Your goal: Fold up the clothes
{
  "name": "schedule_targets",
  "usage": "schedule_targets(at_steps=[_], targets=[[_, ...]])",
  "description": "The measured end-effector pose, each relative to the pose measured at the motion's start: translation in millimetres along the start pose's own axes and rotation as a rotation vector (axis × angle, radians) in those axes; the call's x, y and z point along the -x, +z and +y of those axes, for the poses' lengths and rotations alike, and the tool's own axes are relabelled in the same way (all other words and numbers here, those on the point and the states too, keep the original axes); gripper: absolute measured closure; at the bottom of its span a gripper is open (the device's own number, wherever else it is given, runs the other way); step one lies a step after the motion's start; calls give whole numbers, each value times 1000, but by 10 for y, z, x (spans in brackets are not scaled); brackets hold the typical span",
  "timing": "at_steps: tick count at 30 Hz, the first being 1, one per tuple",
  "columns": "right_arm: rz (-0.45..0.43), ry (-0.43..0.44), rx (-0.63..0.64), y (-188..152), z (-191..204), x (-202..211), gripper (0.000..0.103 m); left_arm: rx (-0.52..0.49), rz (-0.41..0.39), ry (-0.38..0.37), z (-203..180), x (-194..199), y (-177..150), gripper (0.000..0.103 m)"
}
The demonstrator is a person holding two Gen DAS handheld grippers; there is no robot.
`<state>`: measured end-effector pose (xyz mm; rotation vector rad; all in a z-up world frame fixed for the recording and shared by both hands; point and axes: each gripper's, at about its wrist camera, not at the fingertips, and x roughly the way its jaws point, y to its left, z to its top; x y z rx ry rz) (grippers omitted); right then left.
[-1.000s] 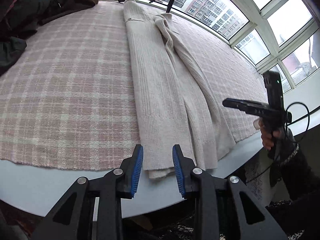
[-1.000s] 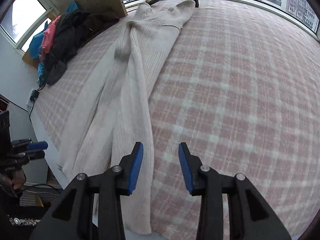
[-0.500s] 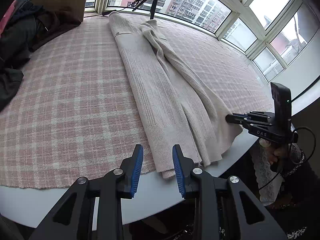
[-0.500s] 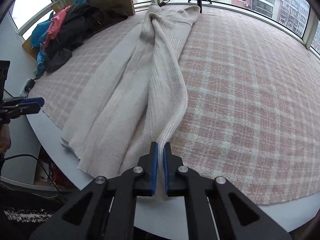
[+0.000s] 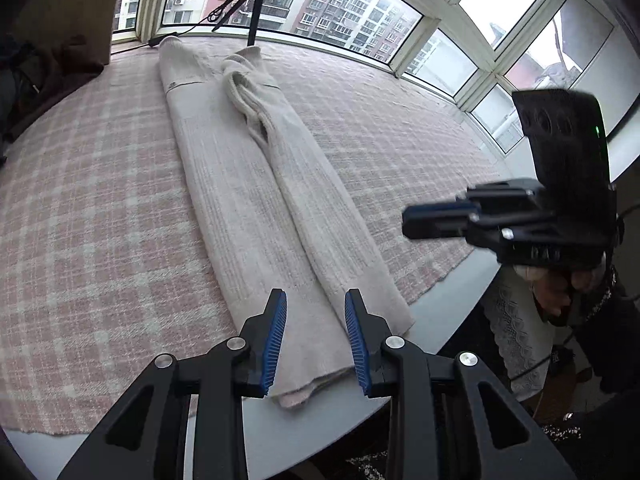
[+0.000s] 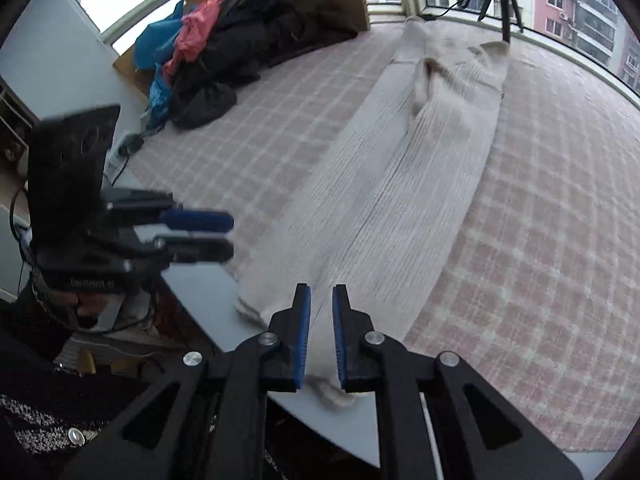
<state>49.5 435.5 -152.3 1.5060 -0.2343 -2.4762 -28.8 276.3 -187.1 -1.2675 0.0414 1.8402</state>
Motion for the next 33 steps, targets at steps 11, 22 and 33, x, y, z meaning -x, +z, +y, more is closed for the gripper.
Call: schedule_targets(at_steps=[11,22,33], targets=[[-8,-86,-199,1380,-1335,-685,62,120,122,161,333,-127,-78,74],[95,9,-237,428,-1041,-723,62,203,202,168,309,-393,-364,76],[132,-23,-125,99,-607,-785,87,324,90,119,661,46,-553,91]])
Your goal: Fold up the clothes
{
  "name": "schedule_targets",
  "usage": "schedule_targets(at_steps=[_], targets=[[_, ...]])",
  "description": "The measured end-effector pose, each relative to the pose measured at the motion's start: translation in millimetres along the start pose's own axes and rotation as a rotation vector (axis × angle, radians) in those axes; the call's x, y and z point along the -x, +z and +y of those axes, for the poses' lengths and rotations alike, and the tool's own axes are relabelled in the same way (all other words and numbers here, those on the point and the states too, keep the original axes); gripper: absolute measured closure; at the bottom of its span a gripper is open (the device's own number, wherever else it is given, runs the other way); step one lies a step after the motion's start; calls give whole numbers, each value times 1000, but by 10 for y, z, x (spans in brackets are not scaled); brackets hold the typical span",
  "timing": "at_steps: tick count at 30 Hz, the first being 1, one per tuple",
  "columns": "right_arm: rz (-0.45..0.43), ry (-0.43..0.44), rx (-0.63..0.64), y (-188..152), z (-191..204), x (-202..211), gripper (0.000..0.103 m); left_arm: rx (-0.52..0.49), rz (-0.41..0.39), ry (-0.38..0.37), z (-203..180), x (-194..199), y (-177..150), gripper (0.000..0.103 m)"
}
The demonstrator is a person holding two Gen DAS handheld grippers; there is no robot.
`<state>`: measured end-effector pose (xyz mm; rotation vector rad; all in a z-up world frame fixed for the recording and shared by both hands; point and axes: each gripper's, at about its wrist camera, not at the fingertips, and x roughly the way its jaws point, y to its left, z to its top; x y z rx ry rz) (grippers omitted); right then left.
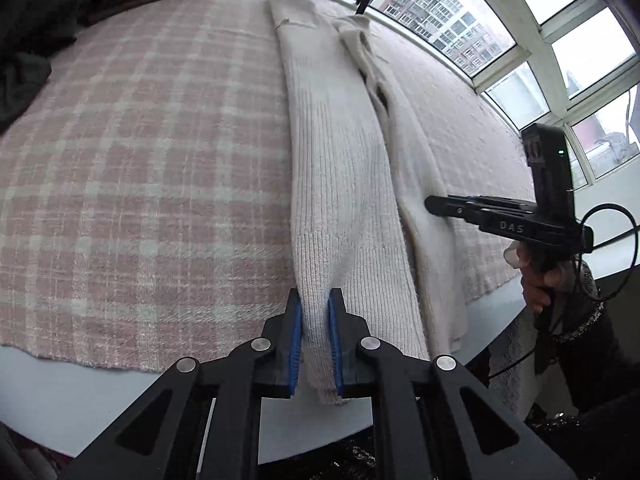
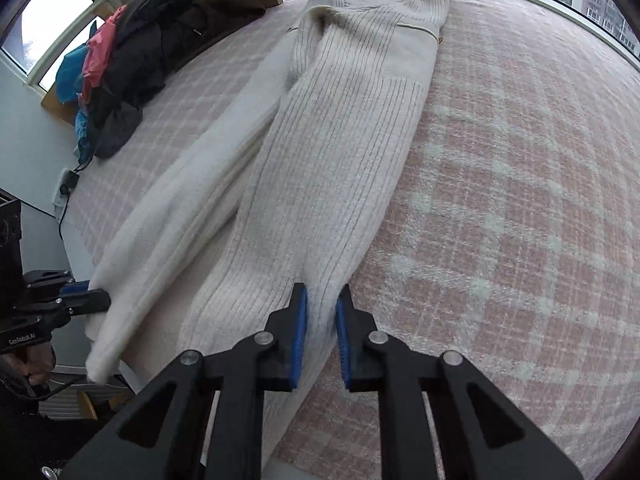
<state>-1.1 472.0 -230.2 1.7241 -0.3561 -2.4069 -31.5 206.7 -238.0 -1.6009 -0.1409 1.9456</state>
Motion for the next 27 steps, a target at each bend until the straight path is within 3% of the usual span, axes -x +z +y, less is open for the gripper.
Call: schedule_targets(at_steps=[4,8,12,14,16,18,21,23,24,25,26,27], targets=[[-2,-28,14,137,28,118,77,-69,-29,71,-173,108,38,85],[-141,-93,34,608,-70,288,77,-136,-65,129,-337,225,122,82],[-196,-174,65,1276,-157,150,77,-162,-116,121,-431,187,600,81],[-214,-218,74,1604,-217,71,77,-160,-127,120,-450,74,879,76],[-185,-266,29,1822,-392,-78,68,-143,-122,129,-432,-128,1152,72],[-175,-253,-45,1933,-608,-165,59,-115,-102,134,-369,-350,1401,70],[-149,-123,-162,2019,-920,-281,58,-79,-64,114,-288,-689,1623,70],[-149,-67,-176,2032,-984,-344,58,-68,-58,103,-261,-817,1701,75],[-148,-39,-175,2039,-1000,-370,61,-75,-67,103,-270,-813,1710,88],[-145,-12,-151,2048,-971,-381,86,-82,-75,103,-279,-809,1719,89],[-147,2,-128,2052,-942,-370,96,-81,-88,120,-271,-769,1708,91],[-165,-24,-106,2042,-911,-297,96,-77,-102,145,-256,-713,1687,91]])
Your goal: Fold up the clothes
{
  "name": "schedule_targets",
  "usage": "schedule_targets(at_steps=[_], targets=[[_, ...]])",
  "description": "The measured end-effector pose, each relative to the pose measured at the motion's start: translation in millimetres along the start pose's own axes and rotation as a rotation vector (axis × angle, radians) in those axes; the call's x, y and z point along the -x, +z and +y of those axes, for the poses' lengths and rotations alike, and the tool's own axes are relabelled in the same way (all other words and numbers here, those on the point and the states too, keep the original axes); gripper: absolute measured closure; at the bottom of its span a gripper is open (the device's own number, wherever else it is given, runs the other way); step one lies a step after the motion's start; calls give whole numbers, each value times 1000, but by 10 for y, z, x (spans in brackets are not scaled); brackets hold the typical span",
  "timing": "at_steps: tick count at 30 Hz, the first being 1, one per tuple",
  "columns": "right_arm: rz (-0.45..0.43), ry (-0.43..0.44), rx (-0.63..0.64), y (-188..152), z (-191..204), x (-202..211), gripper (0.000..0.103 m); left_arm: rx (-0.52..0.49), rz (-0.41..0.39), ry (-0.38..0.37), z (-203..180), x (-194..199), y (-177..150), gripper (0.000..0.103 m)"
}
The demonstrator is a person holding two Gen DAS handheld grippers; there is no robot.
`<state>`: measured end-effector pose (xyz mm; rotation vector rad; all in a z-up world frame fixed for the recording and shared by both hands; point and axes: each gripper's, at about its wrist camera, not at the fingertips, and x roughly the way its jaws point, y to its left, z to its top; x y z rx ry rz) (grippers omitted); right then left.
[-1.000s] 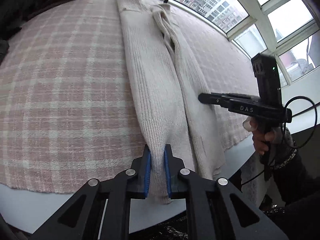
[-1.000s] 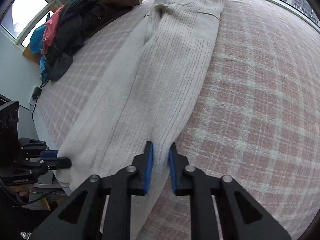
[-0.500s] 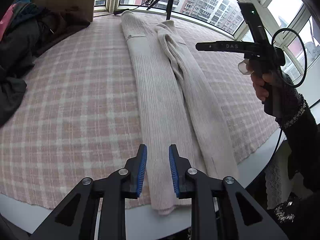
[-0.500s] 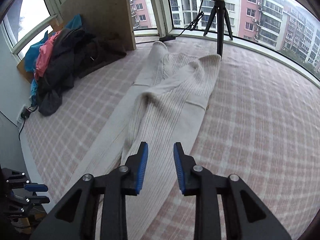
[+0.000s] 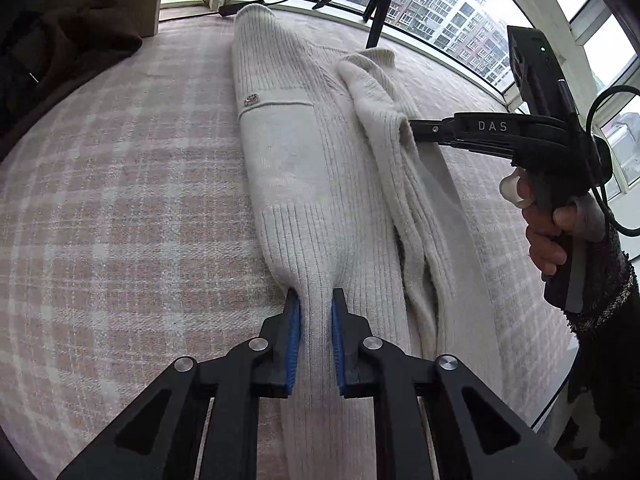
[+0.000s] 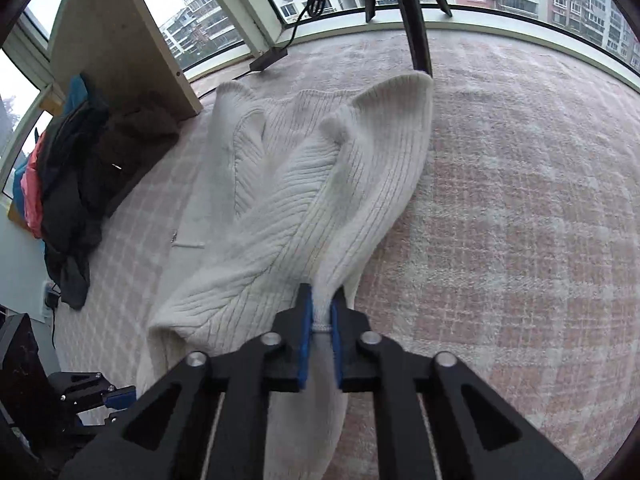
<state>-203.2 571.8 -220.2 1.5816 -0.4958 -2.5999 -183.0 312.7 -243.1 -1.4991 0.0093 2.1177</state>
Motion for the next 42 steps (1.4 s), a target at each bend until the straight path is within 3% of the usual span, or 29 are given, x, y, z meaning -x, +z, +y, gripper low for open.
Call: schedule_targets(at_steps=[3,5,7,10,11,13,16,18,19,21,23,25,27,32,33,35,37,39,42], targets=[[-47,-111,17,-5,-78,149,96,39,14,14,62,10,-48,88],[3,-26,5,3,-148,82,95,42,5,17,70,61,73,82],[24,-3,5,34,-161,85,85,41,-9,20,71,122,222,75],[-54,78,-33,140,-287,260,66,39,-29,25,73,214,445,57],[-83,75,-53,207,-363,279,66,40,-46,51,96,205,594,54],[-100,58,-74,353,-466,211,66,44,-74,76,174,84,926,54],[-89,22,-88,581,-576,14,66,20,-87,17,152,-206,1323,57],[-94,8,-56,704,-547,-135,66,-32,-93,35,79,-400,1522,57],[-104,-16,-13,746,-482,-204,66,-61,-96,49,38,-496,1615,57],[-119,-155,62,821,-379,-343,66,-101,-58,99,16,-827,1747,54],[-141,-207,93,879,-351,-384,66,-118,-77,97,-9,-819,1801,54],[-153,-195,67,894,-384,-275,66,-133,-107,84,-37,-744,1844,62],[-228,-131,23,847,-446,-51,66,-118,-160,46,-11,-669,1905,63],[-162,33,-5,719,-417,-32,72,-118,-112,27,33,-1024,2079,62],[-137,30,10,708,-373,-126,72,-160,-145,42,-28,-1045,2062,54],[-118,-22,53,671,-288,-281,72,-286,-137,107,-222,-1112,2001,41],[-135,-56,87,655,-207,-286,72,-338,-97,150,-330,-1092,1964,46],[-128,-49,72,630,-173,-202,72,-301,-91,102,-276,-882,1949,60],[-160,44,58,401,-127,136,76,-195,-153,-27,-42,-264,1786,61]])
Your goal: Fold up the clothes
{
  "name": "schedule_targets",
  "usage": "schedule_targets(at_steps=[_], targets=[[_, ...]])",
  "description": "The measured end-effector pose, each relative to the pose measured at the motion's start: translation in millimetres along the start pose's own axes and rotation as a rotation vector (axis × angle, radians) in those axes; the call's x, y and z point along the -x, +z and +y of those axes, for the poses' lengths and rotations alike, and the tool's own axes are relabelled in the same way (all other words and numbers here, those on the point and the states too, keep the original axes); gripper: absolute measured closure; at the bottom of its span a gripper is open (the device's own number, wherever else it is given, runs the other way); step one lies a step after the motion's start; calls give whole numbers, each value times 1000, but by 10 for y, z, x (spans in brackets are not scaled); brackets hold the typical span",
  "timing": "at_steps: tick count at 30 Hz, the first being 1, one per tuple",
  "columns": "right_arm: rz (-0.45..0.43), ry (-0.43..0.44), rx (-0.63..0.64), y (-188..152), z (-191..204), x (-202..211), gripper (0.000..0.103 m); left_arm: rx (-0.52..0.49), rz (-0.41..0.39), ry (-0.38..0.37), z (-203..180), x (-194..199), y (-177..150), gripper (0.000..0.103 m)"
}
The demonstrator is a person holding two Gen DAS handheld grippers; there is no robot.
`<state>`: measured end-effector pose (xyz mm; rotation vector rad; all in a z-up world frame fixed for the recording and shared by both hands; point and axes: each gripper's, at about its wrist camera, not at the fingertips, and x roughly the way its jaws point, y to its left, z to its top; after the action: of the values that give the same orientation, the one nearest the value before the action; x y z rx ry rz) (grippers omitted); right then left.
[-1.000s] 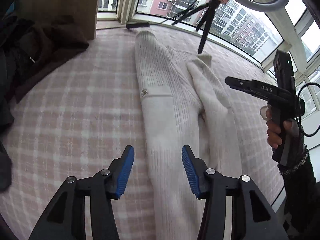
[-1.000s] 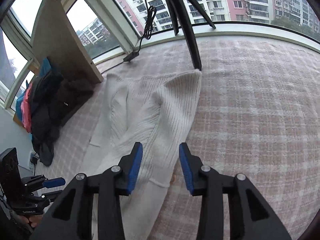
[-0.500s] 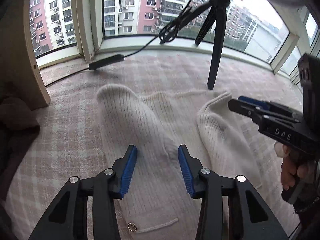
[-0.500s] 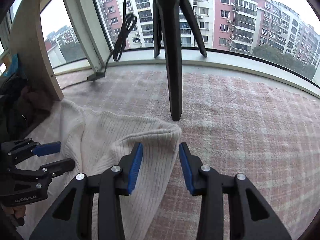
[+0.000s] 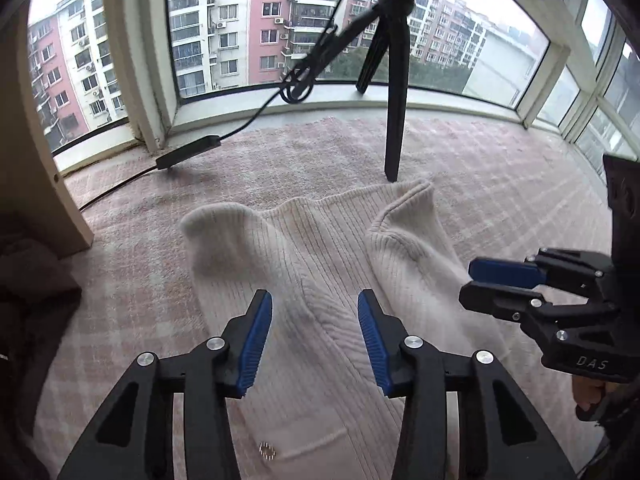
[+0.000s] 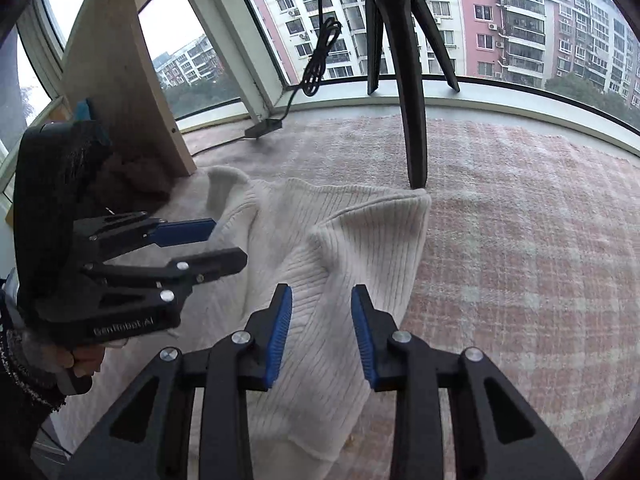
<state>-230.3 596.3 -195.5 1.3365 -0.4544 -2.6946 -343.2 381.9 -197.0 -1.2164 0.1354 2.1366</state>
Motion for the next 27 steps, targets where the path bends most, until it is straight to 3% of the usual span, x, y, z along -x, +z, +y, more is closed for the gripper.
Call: schedule_targets(at_steps=[3,7,10,12,14,18,20,24,25,27], targets=[[26,79,-3,-313,153,299,77,47,-40,-69,156,668,-263,61],[135,131,56,-738,562,250,77,52,-40,-76,232,1362,-776,61],[170,58,96,-937,849,-35,75,93,7,-114,256,1690,-1216,61],[154,-22,127,-976,990,27,75,87,35,-134,199,1896,-1524,61],[145,-35,93,-1024,1054,252,75,65,66,-149,99,2018,-1840,61],[71,75,84,-1239,1420,709,76,47,146,-225,-156,1904,-2364,61],[101,102,97,-1382,1630,605,77,10,182,-237,-333,1758,-2551,61],[210,-38,66,-1771,1602,254,79,-65,256,-260,-689,1465,-2926,61],[169,-27,18,-1820,1546,373,79,-72,276,-247,-733,1419,-2991,61],[190,-46,-96,-1916,1442,646,78,-42,288,-245,-726,1458,-3064,61]])
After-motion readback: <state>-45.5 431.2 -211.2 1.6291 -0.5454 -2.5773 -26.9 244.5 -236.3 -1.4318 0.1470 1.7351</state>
